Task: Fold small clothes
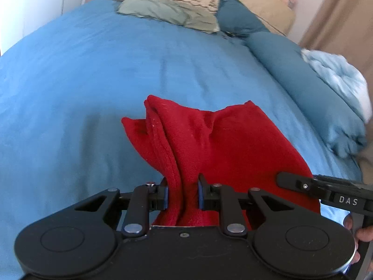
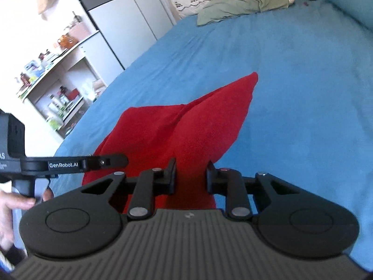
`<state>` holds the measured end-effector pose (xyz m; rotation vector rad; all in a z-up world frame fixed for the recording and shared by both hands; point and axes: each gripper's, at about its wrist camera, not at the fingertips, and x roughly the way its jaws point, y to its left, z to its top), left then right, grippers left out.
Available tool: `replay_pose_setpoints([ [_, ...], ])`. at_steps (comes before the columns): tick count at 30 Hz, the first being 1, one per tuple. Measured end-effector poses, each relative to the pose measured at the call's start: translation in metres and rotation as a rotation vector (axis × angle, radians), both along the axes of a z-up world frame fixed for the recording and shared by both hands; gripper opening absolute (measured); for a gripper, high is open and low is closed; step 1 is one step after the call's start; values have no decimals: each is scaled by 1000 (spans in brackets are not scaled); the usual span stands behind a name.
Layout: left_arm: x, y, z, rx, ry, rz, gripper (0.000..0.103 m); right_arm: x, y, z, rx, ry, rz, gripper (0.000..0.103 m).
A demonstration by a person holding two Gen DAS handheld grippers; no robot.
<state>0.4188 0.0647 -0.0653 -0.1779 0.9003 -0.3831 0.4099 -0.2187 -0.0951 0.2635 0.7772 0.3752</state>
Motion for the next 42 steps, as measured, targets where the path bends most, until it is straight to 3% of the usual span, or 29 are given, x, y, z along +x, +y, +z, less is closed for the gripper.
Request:
replay_pose_setpoints([
  [5, -71, -47, 2, 42, -35, -60, 24, -74, -34, 11, -53, 18, -3, 39],
  [8, -103, -70, -23, 60, -7, -72, 24, -113, -42, -8, -112, 22, -13, 39],
  [13, -121, -90, -52, 141, 10, -52, 26, -134, -59, -47, -77, 79, -64, 41],
  [16, -126, -91, -51, 183, -11, -40, 38, -137, -68, -53, -60, 89, -101, 51],
  [20, -134, -79, -45, 228, -68, 1, 85, -152, -78, -45, -80, 45, -127, 75],
  [22, -139, -73, -43, 228, -86, 16, 87, -156, -82, -43, -128, 25, -147, 85],
  [28, -141, -76, -77, 322, -47, 9, 88, -156, -93, -70, -188, 71, -201, 85],
  [32, -139, -67, -96, 252, -5, 53, 89, -158, -99, -90, -186, 80, -230, 90],
  [36, -141, -66, -81, 273, -23, 67, 88, -164, -102, -80, -163, 62, -236, 90],
  [38, -151, -63, -62, 303, -66, 81, 88, -177, -98, -61, -168, 7, -215, 90],
  [42, -185, -51, -10, 270, -171, 117, 95, -215, -91, -9, -181, -100, -183, 92],
])
